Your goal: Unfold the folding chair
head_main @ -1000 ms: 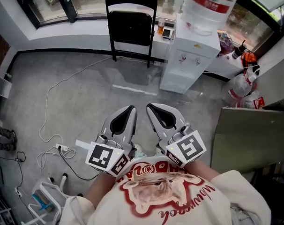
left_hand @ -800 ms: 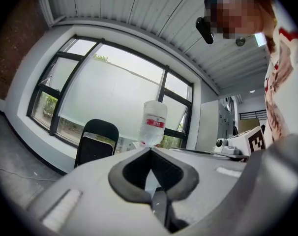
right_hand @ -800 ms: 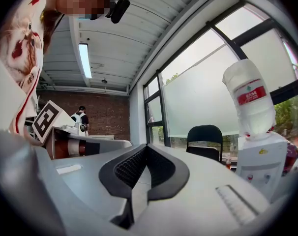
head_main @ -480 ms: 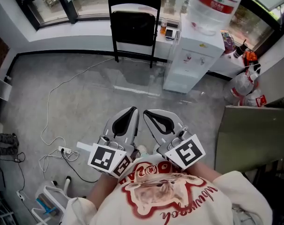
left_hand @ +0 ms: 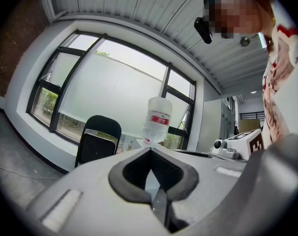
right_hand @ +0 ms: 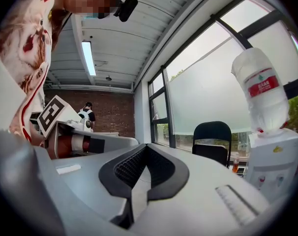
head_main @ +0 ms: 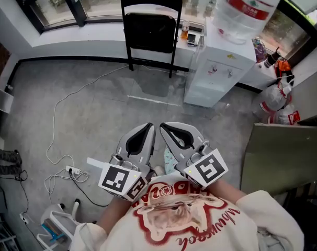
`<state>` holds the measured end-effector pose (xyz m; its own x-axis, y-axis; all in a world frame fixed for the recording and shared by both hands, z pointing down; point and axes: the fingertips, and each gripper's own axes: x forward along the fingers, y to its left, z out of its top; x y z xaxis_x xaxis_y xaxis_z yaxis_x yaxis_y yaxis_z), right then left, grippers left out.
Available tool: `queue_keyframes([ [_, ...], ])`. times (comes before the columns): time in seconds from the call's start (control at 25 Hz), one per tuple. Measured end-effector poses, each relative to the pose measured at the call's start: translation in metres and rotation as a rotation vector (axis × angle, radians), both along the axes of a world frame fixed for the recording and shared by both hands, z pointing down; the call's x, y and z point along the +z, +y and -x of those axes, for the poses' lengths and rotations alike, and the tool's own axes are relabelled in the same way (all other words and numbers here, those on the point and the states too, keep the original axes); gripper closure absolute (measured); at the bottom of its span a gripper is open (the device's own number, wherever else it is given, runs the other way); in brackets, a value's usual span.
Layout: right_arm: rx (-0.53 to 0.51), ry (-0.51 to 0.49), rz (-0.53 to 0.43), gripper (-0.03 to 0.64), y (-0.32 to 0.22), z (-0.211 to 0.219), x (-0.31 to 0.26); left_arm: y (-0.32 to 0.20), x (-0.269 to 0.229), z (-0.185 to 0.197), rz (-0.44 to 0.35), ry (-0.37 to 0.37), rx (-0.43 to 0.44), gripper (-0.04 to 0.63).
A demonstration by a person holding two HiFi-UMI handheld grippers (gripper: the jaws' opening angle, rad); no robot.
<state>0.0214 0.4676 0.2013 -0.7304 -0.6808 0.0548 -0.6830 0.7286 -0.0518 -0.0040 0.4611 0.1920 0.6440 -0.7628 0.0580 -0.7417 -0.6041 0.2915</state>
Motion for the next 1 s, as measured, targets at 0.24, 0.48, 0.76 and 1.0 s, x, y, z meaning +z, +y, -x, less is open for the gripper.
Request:
queue_keyframes([
  [0.24, -0.028, -0.027, -0.033, 0.595, -0.063, -0.003, -0.009, -0.06, -0.001, -0.015, 0.008, 0.003, 0.005, 0.595],
  [0.48, 0.0, -0.004, 0.016, 0.595, -0.148, -0.031, -0.003, -0.133, 0.001, -0.041, 0.028, 0.005, 0.033, 0.595],
  [0.76, -0.008, -0.012, -0.028, 0.595, -0.227, -0.048, -0.025, -0.218, -0.014, -0.046, 0.006, 0.03, -0.026, 0.595],
  [1.0, -0.023, -0.026, -0.047, 0.595, -0.271, -0.059, -0.032, -0.264, -0.013, -0.062, 0.017, 0.028, -0.02, 0.595],
])
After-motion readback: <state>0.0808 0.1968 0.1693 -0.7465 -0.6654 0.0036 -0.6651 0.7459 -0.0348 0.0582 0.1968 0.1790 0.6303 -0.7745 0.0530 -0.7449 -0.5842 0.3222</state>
